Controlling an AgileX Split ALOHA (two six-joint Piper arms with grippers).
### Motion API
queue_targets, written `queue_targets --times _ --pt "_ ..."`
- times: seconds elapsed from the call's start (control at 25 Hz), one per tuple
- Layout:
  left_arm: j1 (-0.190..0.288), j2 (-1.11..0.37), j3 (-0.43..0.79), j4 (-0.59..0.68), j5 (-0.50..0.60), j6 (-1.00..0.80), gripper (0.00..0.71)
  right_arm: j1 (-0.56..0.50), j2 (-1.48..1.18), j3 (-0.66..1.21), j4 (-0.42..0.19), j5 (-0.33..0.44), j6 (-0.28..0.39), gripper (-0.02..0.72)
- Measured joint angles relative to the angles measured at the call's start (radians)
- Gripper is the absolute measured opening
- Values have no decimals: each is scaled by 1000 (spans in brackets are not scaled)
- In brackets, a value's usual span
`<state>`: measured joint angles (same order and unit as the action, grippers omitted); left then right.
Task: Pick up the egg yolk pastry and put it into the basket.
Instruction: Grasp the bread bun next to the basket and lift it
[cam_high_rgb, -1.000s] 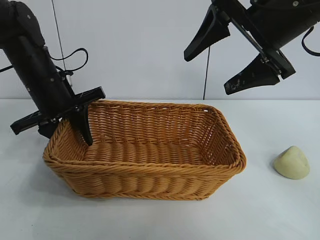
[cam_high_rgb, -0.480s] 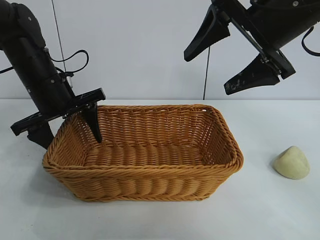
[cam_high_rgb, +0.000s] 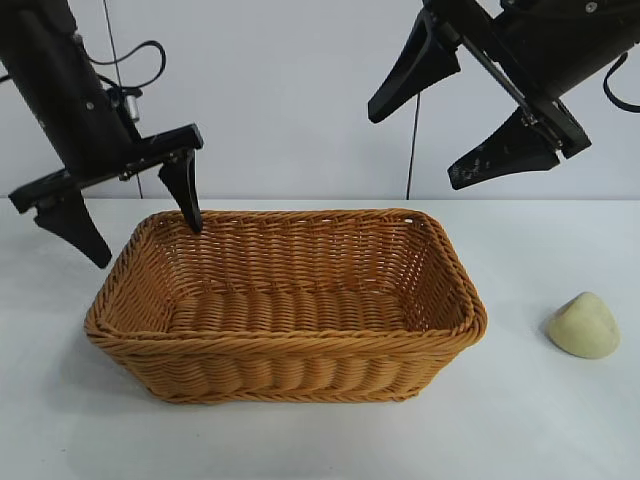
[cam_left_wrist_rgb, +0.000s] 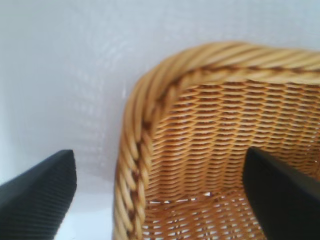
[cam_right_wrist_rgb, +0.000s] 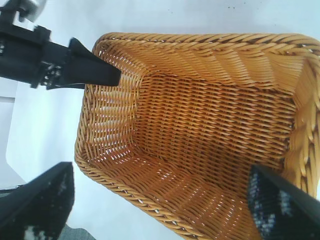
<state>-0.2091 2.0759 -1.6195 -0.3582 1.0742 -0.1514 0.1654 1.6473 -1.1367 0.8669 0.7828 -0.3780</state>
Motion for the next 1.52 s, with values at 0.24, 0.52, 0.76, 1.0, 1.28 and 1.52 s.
queue_targets --times 0.24,0.52,0.76,1.0,1.28,1.52 --pt "0 -59 -54 172 54 6 695 0 0 0 0 0 0 645" --pt "0 -97 -61 322 94 14 695 0 0 0 0 0 0 645" --pt "25 -97 -61 415 107 24 695 0 0 0 0 0 0 645" --pt "139 -97 -61 427 135 53 695 0 0 0 0 0 0 645" --pt "188 -122 -60 378 137 86 695 0 0 0 0 4 0 645" --pt "188 -264 29 339 137 126 695 0 0 0 0 7 0 645"
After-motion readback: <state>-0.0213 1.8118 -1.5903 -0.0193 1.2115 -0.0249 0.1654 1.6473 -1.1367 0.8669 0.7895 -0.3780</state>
